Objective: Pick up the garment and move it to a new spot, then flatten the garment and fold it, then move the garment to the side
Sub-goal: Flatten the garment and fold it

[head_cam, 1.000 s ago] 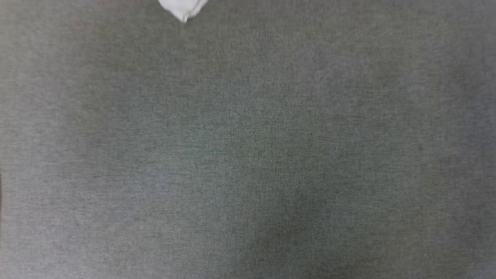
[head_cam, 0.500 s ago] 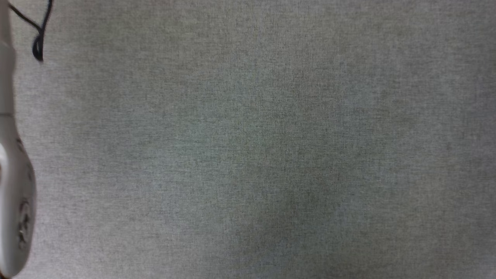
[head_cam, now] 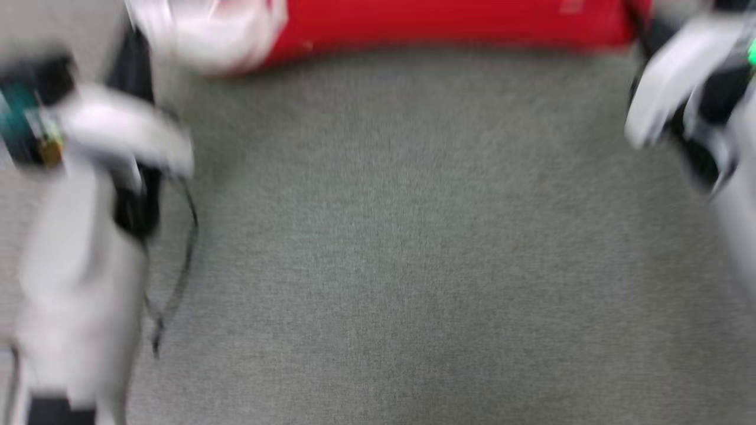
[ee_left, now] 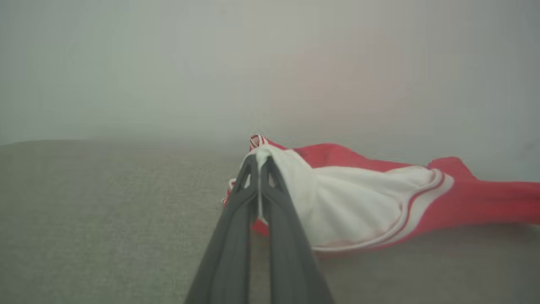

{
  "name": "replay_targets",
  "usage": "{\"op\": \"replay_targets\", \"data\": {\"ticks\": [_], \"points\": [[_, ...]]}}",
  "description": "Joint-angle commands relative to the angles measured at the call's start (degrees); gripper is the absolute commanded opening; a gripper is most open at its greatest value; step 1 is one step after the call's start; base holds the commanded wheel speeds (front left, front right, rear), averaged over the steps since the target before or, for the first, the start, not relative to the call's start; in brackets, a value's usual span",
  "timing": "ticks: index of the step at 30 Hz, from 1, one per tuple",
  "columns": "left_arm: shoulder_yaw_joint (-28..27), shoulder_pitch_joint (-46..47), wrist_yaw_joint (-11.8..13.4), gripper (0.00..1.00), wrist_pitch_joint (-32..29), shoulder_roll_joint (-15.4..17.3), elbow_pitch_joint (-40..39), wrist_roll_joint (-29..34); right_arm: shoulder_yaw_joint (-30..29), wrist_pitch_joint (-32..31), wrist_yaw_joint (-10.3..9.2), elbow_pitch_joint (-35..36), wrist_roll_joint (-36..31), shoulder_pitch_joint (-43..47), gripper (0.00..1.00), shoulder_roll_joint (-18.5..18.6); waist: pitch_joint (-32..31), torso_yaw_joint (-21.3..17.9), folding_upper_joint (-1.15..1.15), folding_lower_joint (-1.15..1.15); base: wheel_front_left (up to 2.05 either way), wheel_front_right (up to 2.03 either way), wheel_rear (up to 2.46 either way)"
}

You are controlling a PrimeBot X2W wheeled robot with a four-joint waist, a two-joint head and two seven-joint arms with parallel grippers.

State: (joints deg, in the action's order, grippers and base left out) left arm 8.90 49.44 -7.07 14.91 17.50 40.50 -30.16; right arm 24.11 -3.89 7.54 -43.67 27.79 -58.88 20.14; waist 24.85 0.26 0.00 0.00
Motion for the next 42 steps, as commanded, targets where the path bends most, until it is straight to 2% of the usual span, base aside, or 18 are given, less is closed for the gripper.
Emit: {"op": "replay_targets", "data": {"ticks": [1,5,6,11,18,23,26,29,33,42], "points": [[-0.4,-3.4,0.7,0.0,0.4,0.1,-1.4,-0.2,0.0,0.1,-0.1,1.1,0.6,2.8,0.0,1.1,-4.9,-0.4,0.0,0.0,0.0,0.0,0.0],[-0.6,-16.8,2.8,0.0,-0.4,0.8,-8.3,-0.3,0.3,-0.6,-0.1,5.9,1.9,14.3,0.0,2.2,-9.6,-0.6,0.0,0.0,0.0,0.0,0.0],[-0.5,-26.0,5.0,0.0,-2.1,1.2,-15.1,-0.6,-1.3,-1.9,-0.1,10.0,2.5,22.3,0.0,3.0,-12.4,-0.5,0.0,0.0,0.0,0.0,0.0],[-1.4,-40.3,9.6,0.0,-5.6,1.1,-28.1,-1.8,-7.0,-5.4,-0.11,18.4,1.8,35.8,0.0,2.7,-15.9,-0.3,0.0,0.0,0.0,0.0,0.0],[-1.8,-55.1,15.5,0.0,-12.1,1.3,-44.3,-2.9,-18.0,-14.0,-0.11,32.8,-2.6,53.4,0.0,-0.2,-18.5,0.2,0.0,0.0,0.0,0.0,0.0],[-1.8,-59.6,17.9,0.0,-15.5,1.8,-51.8,-3.1,-23.3,-20.8,-0.11,43.2,-5.9,60.4,0.0,-3.9,-18.3,0.2,0.0,0.0,0.0,0.0,0.0],[-1.1,-56.7,17.2,0.0,-17.3,2.8,-53.0,-3.0,-24.9,-24.2,-0.1,47.0,-7.8,60.2,0.0,-6.1,-16.9,0.3,0.0,0.0,0.0,0.0,0.0],[-0.1,-52.6,15.6,0.0,-18.8,3.3,-50.4,-3.6,-25.1,-25.2,-0.09,46.5,-8.5,56.6,0.0,-7.0,-14.9,0.3,0.0,0.0,0.0,0.0,0.0],[1.4,-45.8,13.1,0.0,-19.7,3.4,-44.8,-3.6,-23.8,-25.2,-0.09,41.5,-8.8,51.3,0.0,-6.4,-11.8,0.2,0.0,0.0,0.0,0.0,0.0],[3.3,-35.7,10.1,0.0,-19.1,2.6,-33.2,-3.3,-18.8,-21.9,-0.07,30.2,-7.9,40.3,0.0,-4.9,-6.8,-0.2,0.0,0.0,0.0,0.0,0.0]]}}
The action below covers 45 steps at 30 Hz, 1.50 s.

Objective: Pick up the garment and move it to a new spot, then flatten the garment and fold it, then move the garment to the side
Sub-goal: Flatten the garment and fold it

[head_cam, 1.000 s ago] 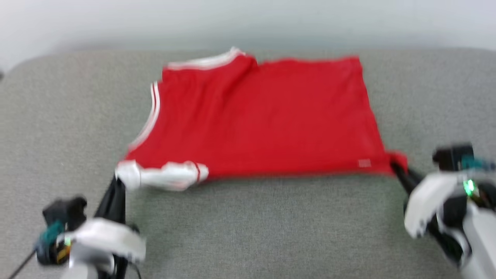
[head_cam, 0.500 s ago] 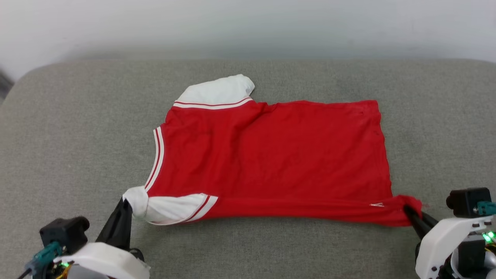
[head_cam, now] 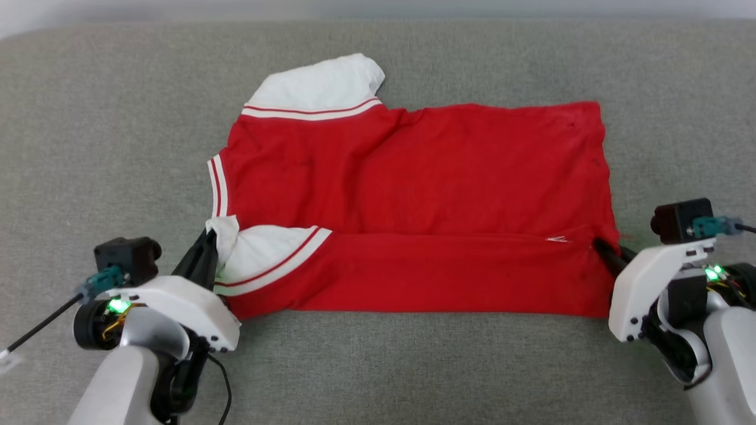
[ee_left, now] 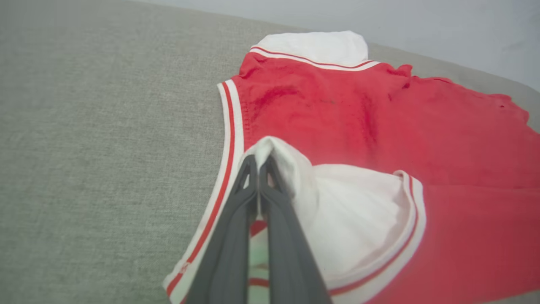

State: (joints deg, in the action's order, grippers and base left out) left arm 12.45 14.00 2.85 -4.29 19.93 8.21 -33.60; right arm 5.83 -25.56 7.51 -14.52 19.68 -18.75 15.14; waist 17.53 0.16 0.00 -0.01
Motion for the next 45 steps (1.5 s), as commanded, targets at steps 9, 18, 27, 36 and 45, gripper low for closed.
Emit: {"op": "replay_targets", "data": {"ticks": [9,18,27,36,45], "points": [[1.2,5.2,-2.9,1.0,1.0,-2.4,9.9,-1.9,4.0,6.8,-0.06,-9.7,1.4,-4.1,1.0,1.1,1.7,0.2,0.0,0.01,0.0,0.0,0.0],[-0.5,3.3,-3.7,1.0,2.7,-1.8,12.2,-4.0,2.9,21.3,-0.04,-5.2,2.9,-0.5,1.0,1.7,-3.2,-0.2,0.0,0.01,0.0,0.0,0.0],[-1.7,-0.2,-1.3,1.0,-6.4,4.5,2.1,-5.0,-2.9,30.1,-0.04,6.2,-2.1,5.3,1.0,-1.0,-8.2,-1.4,0.0,0.01,0.0,0.0,0.0],[-2.2,-4.8,1.6,1.0,-27.1,11.6,-7.2,-11.7,-5.5,28.7,-0.04,17.9,-6.6,11.5,1.0,-5.9,-7.8,-3.9,0.0,0.01,0.0,0.0,0.0],[-2.1,-6.0,4.2,1.0,-36.5,12.6,-4.3,-16.5,-4.5,27.8,-0.04,21.0,-6.3,12.2,1.0,-8.1,-2.9,-6.7,0.0,0.01,0.0,0.0,0.0]]}}
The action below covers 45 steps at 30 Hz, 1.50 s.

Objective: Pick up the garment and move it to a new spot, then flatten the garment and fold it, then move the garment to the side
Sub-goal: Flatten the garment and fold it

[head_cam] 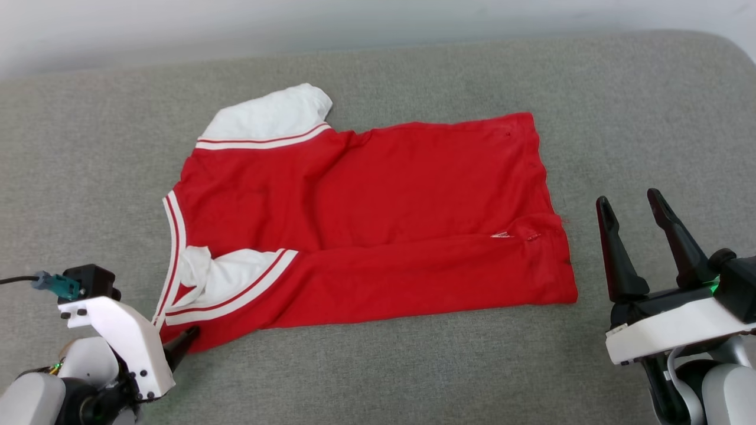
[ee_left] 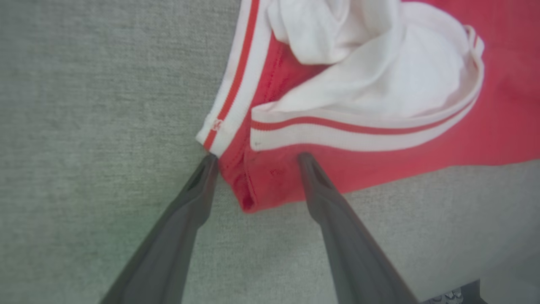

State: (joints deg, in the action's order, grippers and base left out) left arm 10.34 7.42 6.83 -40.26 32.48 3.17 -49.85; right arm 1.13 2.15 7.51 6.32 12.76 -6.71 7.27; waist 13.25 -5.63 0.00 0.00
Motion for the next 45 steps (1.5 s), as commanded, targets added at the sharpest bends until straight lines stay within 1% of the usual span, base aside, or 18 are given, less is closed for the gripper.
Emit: {"op": "replay_targets", "data": {"ticks": [1,5,6,7,8,11,14,17,19,22,24,27,28,31,34,40,42,45], "points": [[0.2,0.9,0.1,1.0,-0.7,-0.1,1.5,-0.3,0.2,-0.1,-0.04,0.1,0.7,0.1,1.0,-0.3,1.9,-1.0,0.0,0.0,0.0,0.0,0.0],[2.2,1.1,-0.9,1.0,-3.4,-2.2,5.7,-2.5,0.6,-0.4,-0.04,-0.6,1.4,-0.6,1.0,-0.3,2.8,-1.5,0.0,0.0,0.0,0.0,0.0],[2.8,1.1,-1.2,0.49,-4.1,-2.9,6.5,-3.0,0.5,-0.4,-0.04,-0.7,1.6,-0.7,1.0,-0.2,2.9,-1.5,0.0,0.0,0.0,0.0,0.0],[3.1,1.1,-1.5,0.29,-4.3,-3.5,7.1,-3.4,0.3,-0.6,-0.04,-0.9,1.8,-0.7,1.0,-0.1,2.8,-1.5,0.0,0.0,0.0,0.0,0.0],[3.2,1.1,-1.8,0.0,-4.2,-4.0,7.6,-3.8,0.1,-1.0,-0.04,-1.1,2.0,-0.6,1.0,0.0,2.7,-1.5,0.0,0.0,0.0,0.0,0.0],[3.0,1.3,-2.7,0.0,-2.4,-4.5,8.3,-3.6,-0.7,-2.3,-0.04,-1.6,3.2,-0.2,1.0,0.5,2.1,-1.1,0.0,0.0,0.0,0.0,0.0],[2.0,2.3,-3.7,0.0,0.9,-3.5,8.2,-2.4,-1.6,-4.7,-0.04,-2.0,4.9,0.3,1.0,1.4,1.1,-0.2,0.0,0.0,0.0,0.0,0.0],[1.2,2.9,-4.2,0.0,4.0,-3.1,6.9,-1.0,-2.5,-8.9,-0.04,-3.0,7.7,0.6,1.0,2.7,-0.1,0.9,0.0,0.0,0.0,0.0,0.0],[0.8,3.2,-4.1,0.0,6.0,-3.0,5.3,0.1,-3.3,-13.5,-0.04,-4.3,9.6,0.6,1.0,3.8,-0.8,1.6,0.0,0.0,0.0,0.0,0.0],[0.8,3.2,-3.8,0.0,7.5,-2.7,2.5,1.2,-3.7,-23.4,-0.04,-7.2,12.2,-0.1,1.0,6.4,-1.3,2.5,0.0,0.0,0.0,0.0,0.0],[1.1,3.0,-3.5,0.0,7.5,-2.5,0.4,1.7,-3.5,-30.3,-0.04,-8.9,13.5,-1.0,1.0,7.8,-1.3,3.2,0.0,0.0,0.0,0.0,0.0],[1.7,3.1,-2.9,0.0,7.5,-2.4,-2.7,2.8,-2.8,-38.4,-0.03,-10.6,15.2,-2.8,1.0,8.7,-0.5,4.3,0.0,0.0,0.0,0.0,0.0],[1.7,3.1,-2.9,0.0,7.5,-2.4,-2.7,2.8,-2.8,-38.4,-0.03,-10.6,15.2,-2.8,1.0,8.7,-0.5,4.3,0.0,0.0,0.0,0.0,0.0],[2.2,3.7,-2.3,0.0,7.2,-2.5,-5.3,3.4,-1.5,-42.5,-0.04,-11.9,15.7,-4.9,1.0,8.6,0.7,5.2,0.0,0.0,0.0,0.0,0.0],[2.5,4.3,-1.7,0.0,7.2,-2.6,-6.9,3.9,0.2,-44.3,-0.03,-14.7,16.2,-7.5,1.0,8.0,2.0,5.8,0.0,0.0,0.0,0.0,0.0],[3.3,4.7,-1.4,0.0,7.0,-3.0,-7.7,4.3,3.8,-46.3,-0.03,-23.3,18.1,-10.5,1.0,6.6,3.4,6.7,0.0,0.0,0.0,0.0,0.0],[3.4,4.6,-1.3,0.0,7.2,-3.3,-7.4,4.3,5.2,-46.8,-0.02,-25.2,18.9,-11.0,0.0,6.4,3.5,6.9,0.0,0.0,0.0,0.0,0.0],[3.5,4.4,-1.4,0.0,7.3,-3.6,-6.9,3.7,5.7,-47.0,-0.01,-27.1,20.1,-11.7,0.0,6.4,3.3,6.9,0.0,0.0,0.0,0.0,0.0]]}}
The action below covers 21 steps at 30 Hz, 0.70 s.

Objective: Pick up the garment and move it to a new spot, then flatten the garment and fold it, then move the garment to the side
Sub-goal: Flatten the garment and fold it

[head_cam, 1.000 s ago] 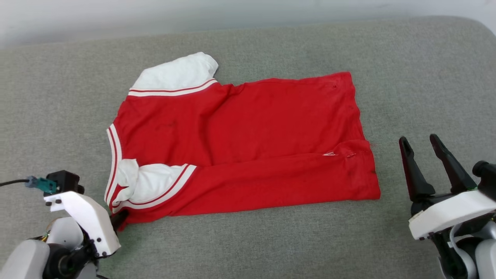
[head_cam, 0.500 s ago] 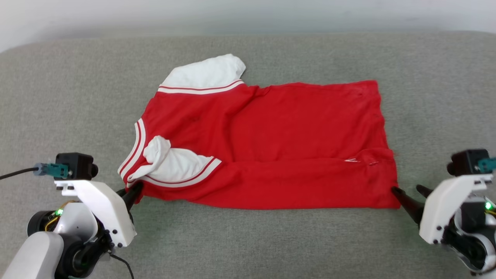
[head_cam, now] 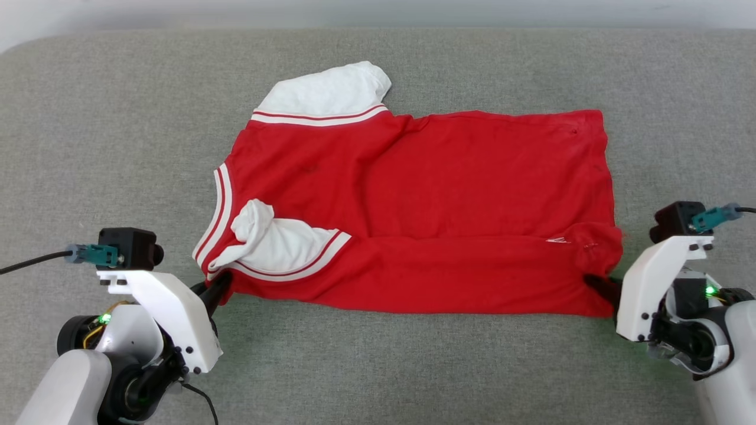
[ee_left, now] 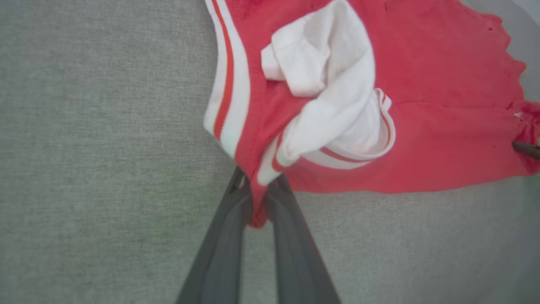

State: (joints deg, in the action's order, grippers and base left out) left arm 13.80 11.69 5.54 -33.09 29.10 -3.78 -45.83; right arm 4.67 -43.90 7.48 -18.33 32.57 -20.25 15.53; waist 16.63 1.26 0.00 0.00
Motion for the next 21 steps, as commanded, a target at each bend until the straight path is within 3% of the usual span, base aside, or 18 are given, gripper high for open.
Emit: {"op": "replay_targets", "data": {"ticks": [1,10,21], "points": [[0.1,0.0,-0.2,0.0,0.0,-0.3,0.3,-0.4,2.2,-0.5,0.01,-2.6,0.4,1.4,0.0,-1.4,-0.3,0.0,0.0,0.0,0.0,0.0,0.0],[-0.3,-2.4,0.2,0.0,0.9,-0.2,0.5,-0.9,4.1,1.5,0.01,1.2,1.6,0.4,0.0,2.2,-5.1,-0.8,0.0,0.0,0.0,0.0,0.0],[-0.7,-12.7,2.6,0.0,0.5,0.4,-1.3,-2.5,2.6,-1.9,0.01,10.3,1.3,11.3,0.0,2.9,-13.1,-1.2,0.0,0.0,0.0,0.0,0.0]]}}
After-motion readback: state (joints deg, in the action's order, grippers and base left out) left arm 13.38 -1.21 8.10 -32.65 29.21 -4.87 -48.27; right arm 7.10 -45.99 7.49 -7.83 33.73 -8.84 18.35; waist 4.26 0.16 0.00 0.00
